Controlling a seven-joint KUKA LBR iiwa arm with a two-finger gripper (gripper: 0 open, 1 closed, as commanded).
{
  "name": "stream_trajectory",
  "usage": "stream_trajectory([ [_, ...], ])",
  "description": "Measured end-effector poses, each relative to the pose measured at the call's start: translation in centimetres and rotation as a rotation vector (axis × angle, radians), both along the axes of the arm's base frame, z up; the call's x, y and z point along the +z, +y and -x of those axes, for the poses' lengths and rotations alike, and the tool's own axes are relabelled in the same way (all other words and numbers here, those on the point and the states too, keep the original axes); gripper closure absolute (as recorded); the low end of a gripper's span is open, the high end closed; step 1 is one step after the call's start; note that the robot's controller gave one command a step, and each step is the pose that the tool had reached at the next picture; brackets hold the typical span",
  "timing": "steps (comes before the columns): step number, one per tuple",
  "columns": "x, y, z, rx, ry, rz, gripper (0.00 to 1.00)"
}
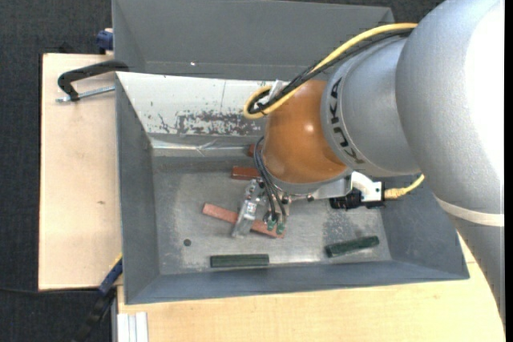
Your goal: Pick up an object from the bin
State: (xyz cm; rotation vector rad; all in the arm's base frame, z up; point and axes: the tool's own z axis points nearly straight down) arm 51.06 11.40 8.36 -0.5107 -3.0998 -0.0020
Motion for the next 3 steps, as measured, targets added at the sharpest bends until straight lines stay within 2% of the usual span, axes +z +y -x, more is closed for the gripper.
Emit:
stream_trajectory([
  [1, 0.8, 0.0, -0.1, 0.000, -0.004, -0.001, 1.00],
  [3, 2.8, 0.0, 0.0, 0.000, -0.001, 0.000, 1.00],
])
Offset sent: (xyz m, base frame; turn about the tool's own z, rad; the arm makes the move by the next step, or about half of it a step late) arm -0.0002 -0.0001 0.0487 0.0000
